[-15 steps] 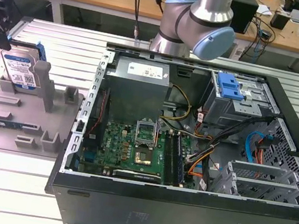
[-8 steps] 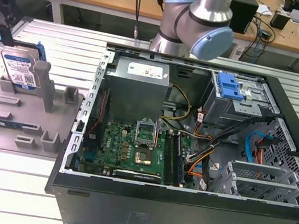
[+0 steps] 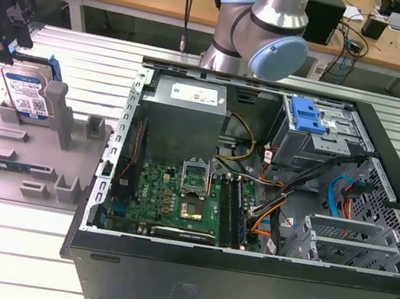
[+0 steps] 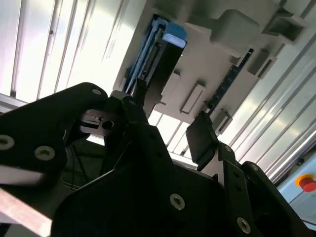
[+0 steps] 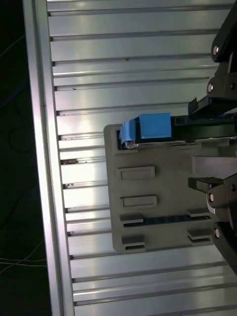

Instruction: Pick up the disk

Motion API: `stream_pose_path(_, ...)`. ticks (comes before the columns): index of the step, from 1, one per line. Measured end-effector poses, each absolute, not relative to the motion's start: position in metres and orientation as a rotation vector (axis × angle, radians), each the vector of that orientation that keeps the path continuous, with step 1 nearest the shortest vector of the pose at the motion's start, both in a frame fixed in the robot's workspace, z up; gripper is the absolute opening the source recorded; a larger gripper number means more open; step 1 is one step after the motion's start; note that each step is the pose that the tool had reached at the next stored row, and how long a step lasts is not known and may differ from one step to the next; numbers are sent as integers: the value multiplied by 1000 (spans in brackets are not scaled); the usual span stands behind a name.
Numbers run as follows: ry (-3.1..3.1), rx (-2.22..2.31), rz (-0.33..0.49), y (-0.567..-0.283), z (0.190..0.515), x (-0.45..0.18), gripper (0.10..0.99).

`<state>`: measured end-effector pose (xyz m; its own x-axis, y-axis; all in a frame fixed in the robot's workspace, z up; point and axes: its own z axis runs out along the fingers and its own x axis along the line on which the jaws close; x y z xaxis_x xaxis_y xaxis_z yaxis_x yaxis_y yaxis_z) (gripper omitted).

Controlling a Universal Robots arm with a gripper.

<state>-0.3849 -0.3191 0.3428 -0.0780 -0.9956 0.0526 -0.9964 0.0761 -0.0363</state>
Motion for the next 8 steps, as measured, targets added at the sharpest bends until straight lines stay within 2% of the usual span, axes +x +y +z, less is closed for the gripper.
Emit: stream_pose_path(8, -2251, 2163, 108, -310, 339, -398, 604)
